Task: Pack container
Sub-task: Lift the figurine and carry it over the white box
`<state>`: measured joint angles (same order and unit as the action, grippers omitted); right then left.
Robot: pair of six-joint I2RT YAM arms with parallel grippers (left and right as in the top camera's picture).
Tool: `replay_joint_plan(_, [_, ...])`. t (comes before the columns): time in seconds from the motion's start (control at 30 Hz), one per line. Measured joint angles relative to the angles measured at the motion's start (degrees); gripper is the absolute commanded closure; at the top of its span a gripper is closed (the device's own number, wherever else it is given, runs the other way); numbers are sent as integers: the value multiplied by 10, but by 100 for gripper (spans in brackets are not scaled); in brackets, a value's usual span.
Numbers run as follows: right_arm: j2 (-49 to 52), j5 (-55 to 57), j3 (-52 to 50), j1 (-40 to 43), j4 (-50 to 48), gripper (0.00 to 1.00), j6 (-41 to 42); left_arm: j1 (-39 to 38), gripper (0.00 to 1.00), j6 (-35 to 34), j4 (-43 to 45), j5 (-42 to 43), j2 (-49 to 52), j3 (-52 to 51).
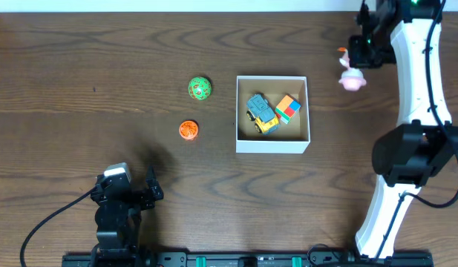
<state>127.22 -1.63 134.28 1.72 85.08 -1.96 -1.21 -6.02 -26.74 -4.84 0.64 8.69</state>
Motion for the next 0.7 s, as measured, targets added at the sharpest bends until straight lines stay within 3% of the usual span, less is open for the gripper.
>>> replay_joint_plan(0.27, [0, -10, 98, -83, 28, 99, 0, 0, 2, 0, 0, 0, 0, 0])
replay_joint_plan(0.7, [0, -26, 103, -222, 27, 99, -47, 0, 2, 0, 0, 0, 0, 0])
